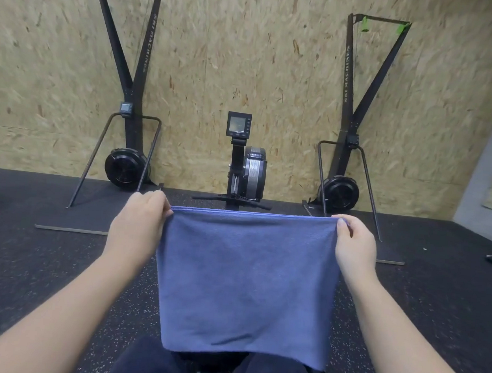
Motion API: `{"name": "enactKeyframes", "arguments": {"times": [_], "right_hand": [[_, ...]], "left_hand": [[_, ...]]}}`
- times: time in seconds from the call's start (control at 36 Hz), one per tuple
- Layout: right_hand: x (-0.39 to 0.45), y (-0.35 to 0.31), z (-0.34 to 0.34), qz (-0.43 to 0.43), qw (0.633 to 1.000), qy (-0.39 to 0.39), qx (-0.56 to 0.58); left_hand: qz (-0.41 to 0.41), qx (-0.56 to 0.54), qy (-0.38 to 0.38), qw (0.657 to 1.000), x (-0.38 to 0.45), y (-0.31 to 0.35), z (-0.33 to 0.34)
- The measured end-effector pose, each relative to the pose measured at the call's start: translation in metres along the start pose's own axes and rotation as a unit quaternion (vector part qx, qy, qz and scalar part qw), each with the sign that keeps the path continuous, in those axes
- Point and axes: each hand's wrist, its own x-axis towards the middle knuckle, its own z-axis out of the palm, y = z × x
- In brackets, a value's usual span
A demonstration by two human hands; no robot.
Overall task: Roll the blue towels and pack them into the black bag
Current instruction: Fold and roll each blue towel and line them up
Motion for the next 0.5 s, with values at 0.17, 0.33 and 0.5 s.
{"name": "enactKeyframes", "arguments": {"times": [0.17,0.33,0.5], "right_hand": [[-0.007,0.001,0.014,-0.003,0.999,0.023,0.024],[-0.018,-0.010,0.025,0.009,0.996,0.050,0.076],[-0.022,-0.015,0.029,0.033,0.994,0.052,0.087]], "left_hand": [[-0.018,0.015,-0.016,1.000,0.003,-0.006,0.008],[-0.089,-0.085,-0.026,0.992,0.000,-0.010,0.013],[-0.152,-0.150,-0.044,0.976,0.001,-0.012,0.017]]}}
